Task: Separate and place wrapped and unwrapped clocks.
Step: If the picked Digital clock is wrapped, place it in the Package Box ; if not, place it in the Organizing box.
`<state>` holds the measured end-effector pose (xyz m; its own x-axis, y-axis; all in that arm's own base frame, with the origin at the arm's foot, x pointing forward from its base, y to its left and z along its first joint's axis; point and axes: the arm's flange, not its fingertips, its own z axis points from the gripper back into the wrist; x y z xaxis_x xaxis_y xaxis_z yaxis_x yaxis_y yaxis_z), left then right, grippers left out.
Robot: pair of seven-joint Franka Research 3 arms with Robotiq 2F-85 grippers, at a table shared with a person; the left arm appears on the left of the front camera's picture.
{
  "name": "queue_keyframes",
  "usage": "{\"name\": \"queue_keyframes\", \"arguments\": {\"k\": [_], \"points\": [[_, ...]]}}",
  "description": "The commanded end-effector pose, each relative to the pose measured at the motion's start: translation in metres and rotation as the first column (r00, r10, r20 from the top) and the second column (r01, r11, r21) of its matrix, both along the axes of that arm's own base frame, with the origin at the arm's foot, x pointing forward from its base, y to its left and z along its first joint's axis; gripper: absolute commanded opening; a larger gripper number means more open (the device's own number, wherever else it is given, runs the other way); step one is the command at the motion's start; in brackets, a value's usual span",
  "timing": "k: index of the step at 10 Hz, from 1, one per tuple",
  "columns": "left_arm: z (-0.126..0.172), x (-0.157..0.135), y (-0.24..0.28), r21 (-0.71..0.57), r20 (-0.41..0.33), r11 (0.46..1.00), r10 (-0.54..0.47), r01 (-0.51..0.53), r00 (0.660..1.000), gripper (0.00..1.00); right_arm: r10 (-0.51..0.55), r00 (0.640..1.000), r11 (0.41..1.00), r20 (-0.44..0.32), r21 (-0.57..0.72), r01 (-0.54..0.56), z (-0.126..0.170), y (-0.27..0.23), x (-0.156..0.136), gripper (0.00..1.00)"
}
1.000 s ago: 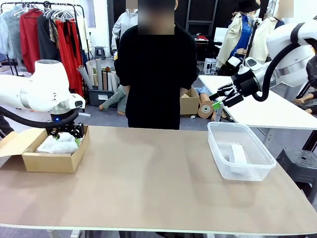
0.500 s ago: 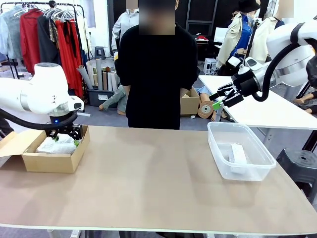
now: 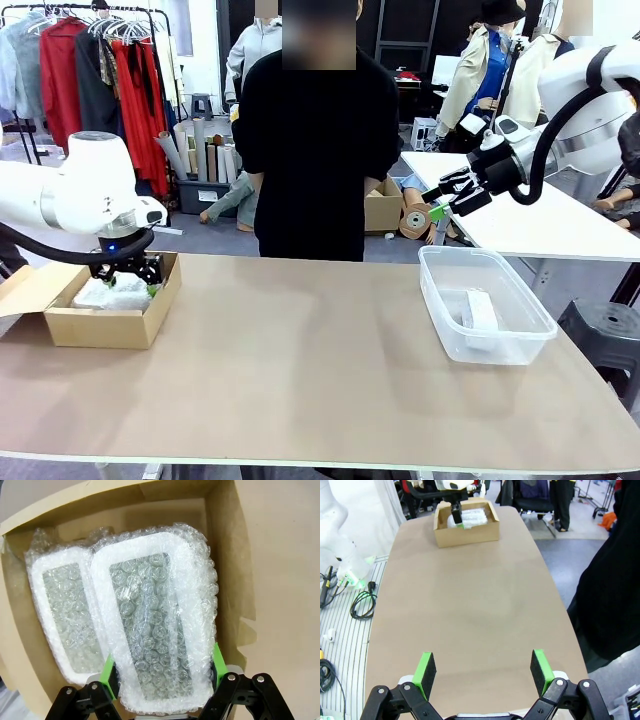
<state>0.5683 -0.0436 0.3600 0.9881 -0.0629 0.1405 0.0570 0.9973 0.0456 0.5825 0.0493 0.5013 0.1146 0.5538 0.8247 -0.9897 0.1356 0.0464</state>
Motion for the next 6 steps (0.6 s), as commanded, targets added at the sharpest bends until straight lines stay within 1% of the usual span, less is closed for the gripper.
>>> {"name": "queue_keyframes", "arguments": {"k": [1, 2, 3, 6], "points": [[-0.0047, 0.0060, 0.0095, 0.027, 0.004, 1.000, 0.010, -0.010, 1.000, 0.00, 0.003, 1.000, 1.000, 0.008, -0.007, -0.003, 0.0015, 0.0003, 0.0001, 1.00], [-0.0062, 0.0072, 0.0112, 0.033, 0.003, 0.999, 0.013, -0.013, 1.000, 0.00, 0.003, 1.000, 1.000, 0.008, -0.007, -0.003, 0.0015, 0.0003, 0.0001, 1.00], [-0.0070, 0.0085, 0.0118, 0.035, -0.007, 0.999, 0.015, -0.015, 1.000, 0.02, 0.003, 1.000, 1.000, 0.008, -0.007, -0.003, 0.0015, 0.0003, 0.0001, 1.00], [-0.0051, 0.0089, 0.0132, 0.040, 0.001, 0.999, 0.025, -0.025, 1.000, 0.60, 0.003, 1.000, 1.000, 0.008, -0.007, -0.003, 0.0015, 0.0003, 0.0001, 1.00]]}}
